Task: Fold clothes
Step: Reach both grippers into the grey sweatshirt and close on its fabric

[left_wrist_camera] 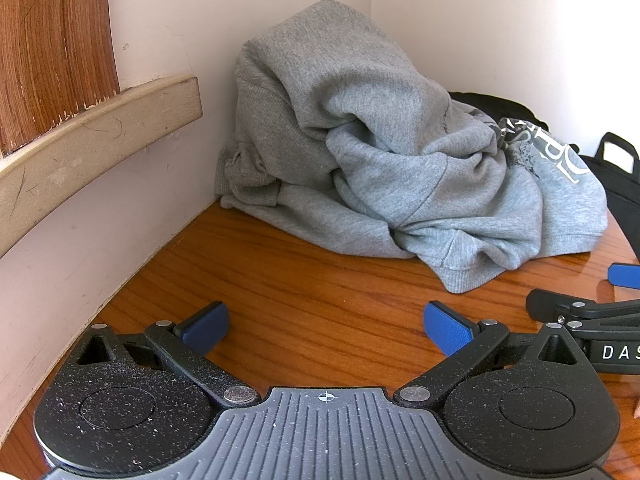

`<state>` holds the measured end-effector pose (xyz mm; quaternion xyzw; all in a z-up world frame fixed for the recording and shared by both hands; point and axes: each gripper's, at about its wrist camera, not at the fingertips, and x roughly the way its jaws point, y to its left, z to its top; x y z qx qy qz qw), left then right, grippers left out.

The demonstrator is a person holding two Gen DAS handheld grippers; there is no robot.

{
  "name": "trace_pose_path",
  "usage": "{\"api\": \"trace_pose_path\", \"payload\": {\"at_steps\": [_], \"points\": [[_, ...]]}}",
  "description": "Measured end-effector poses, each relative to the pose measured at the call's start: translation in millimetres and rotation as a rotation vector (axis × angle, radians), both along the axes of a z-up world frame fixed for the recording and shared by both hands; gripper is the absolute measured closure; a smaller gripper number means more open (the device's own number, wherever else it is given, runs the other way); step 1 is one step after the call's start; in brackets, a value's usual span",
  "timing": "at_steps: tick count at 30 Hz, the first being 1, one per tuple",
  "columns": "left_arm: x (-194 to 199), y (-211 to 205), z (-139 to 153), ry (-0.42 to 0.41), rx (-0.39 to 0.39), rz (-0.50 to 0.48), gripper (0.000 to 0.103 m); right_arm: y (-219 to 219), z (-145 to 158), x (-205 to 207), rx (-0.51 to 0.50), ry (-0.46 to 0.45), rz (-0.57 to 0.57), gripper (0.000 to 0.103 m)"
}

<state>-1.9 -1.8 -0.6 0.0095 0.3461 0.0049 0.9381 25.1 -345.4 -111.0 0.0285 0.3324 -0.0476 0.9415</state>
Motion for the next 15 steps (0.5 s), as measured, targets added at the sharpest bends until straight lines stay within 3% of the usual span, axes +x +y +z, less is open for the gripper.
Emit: {"api": "trace_pose_path", "payload": {"at_steps": [5,8,9,15], "points": [[-5,3,1,-0.007,-0.015,-0.015,0.000,-5,-1,3,0.003,-0.001,0.042,0.000],[-6,5,3,-0.027,-0.040,-0.016,0.000,-12,2,-3,0.014,-0.005,0.162,0.000],[-9,6,6,-0.042,-0.041,-0.019,0.000,-18,3,-3,0.026,-0.009,0.206,0.000],[-23,6,22,-0.141,-0.099,-0.069,0.000,-64,18,-7,0.161,-0.072,0.234,0.000]]}}
